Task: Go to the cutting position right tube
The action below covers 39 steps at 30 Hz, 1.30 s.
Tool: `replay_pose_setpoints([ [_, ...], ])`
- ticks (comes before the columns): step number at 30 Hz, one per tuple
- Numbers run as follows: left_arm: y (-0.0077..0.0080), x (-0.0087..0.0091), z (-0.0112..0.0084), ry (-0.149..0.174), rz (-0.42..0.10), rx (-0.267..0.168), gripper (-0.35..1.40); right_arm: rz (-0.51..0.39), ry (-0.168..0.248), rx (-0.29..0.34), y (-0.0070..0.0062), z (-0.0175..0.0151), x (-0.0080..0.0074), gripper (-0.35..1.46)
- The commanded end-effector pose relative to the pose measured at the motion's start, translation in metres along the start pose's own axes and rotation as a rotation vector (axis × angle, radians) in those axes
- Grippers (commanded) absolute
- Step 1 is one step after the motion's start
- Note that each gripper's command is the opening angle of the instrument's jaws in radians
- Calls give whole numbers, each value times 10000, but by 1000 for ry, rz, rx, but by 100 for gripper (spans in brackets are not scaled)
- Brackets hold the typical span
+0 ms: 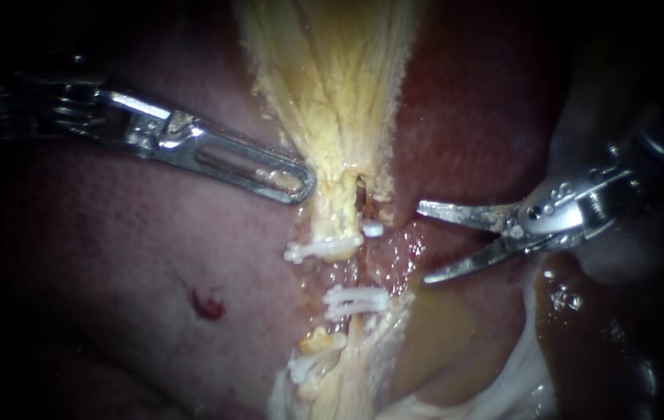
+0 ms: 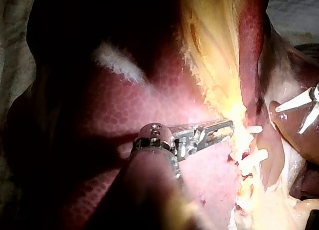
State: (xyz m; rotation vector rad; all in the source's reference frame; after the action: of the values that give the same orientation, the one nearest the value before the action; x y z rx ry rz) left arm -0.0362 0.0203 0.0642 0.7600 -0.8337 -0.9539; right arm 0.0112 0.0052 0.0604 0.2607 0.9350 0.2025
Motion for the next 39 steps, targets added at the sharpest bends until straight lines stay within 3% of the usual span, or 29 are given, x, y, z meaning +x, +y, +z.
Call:
replay_pose_setpoints([
  [1, 0, 0, -1, 0, 0, 1, -35, 0, 0, 1, 0, 0, 0, 144],
  [7, -1, -1, -22, 3, -6, 6, -35, 0, 0, 1, 0, 1, 0, 144],
  [13, -5, -12, -72, -23, -15, -22, -35, 0, 2, 6, 0, 2, 1, 144],
  [17, -5, -21, -94, -36, -25, -41, -35, 1, 4, 14, 0, 3, 1, 144],
  [22, -3, -20, -93, -41, -27, -43, -35, -1, 9, 35, -2, 9, 0, 144],
  [26, -3, -20, -92, -41, -26, -43, -35, 21, 11, 105, -6, 19, -5, 144],
  [32, -2, -20, -92, -41, -26, -43, -35, 99, -49, 163, -16, 44, -22, 144],
  [39, -2, -20, -91, -41, -26, -43, -35, 185, -72, 215, -22, 77, -50, 144],
])
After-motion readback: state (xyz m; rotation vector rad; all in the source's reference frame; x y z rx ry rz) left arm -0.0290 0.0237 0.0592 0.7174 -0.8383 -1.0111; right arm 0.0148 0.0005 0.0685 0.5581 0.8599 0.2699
